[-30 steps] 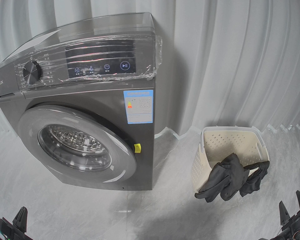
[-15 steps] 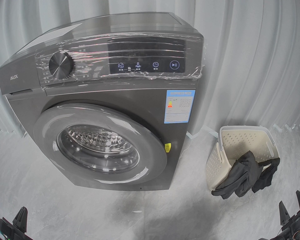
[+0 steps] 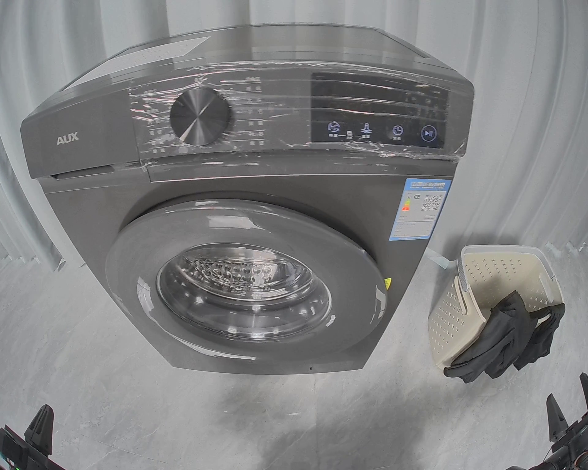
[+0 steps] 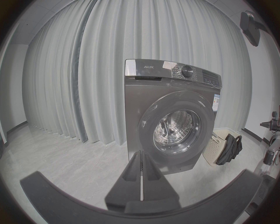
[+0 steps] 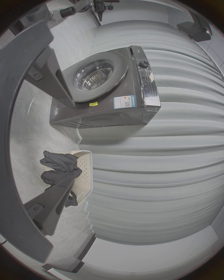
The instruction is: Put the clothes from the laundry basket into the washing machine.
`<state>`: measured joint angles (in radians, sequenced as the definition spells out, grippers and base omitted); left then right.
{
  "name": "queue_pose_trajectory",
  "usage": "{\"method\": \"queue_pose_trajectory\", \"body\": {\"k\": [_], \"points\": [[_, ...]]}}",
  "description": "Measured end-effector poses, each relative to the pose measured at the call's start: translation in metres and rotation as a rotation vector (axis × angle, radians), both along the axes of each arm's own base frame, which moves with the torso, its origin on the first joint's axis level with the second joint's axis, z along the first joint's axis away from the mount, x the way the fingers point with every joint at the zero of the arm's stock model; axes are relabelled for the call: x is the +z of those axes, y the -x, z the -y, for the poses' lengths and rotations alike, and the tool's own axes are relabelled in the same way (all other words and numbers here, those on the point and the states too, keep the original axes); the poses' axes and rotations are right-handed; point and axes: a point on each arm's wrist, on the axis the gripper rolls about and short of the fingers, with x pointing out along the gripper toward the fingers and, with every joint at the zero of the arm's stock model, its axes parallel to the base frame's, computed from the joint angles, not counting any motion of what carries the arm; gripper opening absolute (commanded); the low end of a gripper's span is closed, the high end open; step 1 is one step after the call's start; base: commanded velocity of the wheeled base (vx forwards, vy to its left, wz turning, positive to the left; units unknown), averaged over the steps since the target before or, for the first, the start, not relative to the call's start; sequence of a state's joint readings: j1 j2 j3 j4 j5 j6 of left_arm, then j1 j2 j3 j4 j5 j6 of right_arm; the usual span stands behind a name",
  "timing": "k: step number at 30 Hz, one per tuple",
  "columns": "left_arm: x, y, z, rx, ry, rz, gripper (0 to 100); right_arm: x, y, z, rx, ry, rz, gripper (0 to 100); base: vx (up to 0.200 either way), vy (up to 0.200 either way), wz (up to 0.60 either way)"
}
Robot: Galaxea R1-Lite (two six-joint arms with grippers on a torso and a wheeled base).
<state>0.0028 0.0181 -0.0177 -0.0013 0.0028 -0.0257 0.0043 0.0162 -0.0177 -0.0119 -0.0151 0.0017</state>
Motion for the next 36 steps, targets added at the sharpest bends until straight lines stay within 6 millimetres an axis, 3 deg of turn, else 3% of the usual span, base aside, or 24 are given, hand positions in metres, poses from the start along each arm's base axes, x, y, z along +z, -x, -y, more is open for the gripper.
{"method": "queue_pose_trajectory", "body": {"k": [5,20,26,36], "points": [[0.0000,0.0000,0.0000,0.000,0.000,0.000,0,0.0000,0.0000,0.0000,0.000,0.001,0.000,100,0.000,0.200,0.00],[0.0000,0.0000,0.0000,0.000,0.000,0.000,0,0.0000,0.0000,0.0000,0.000,0.000,0.000,100,0.000,0.000,0.00],[0.0000,0.0000,0.0000,0.000,0.000,0.000,0,0.0000,0.0000,0.0000,0.000,0.000,0.000,100,-0.200,0.000,0.00],[0.0000,0.0000,0.0000,0.000,0.000,0.000,0,0.0000,0.0000,0.0000,0.000,0.000,0.000,100,0.000,0.000,0.00]]}}
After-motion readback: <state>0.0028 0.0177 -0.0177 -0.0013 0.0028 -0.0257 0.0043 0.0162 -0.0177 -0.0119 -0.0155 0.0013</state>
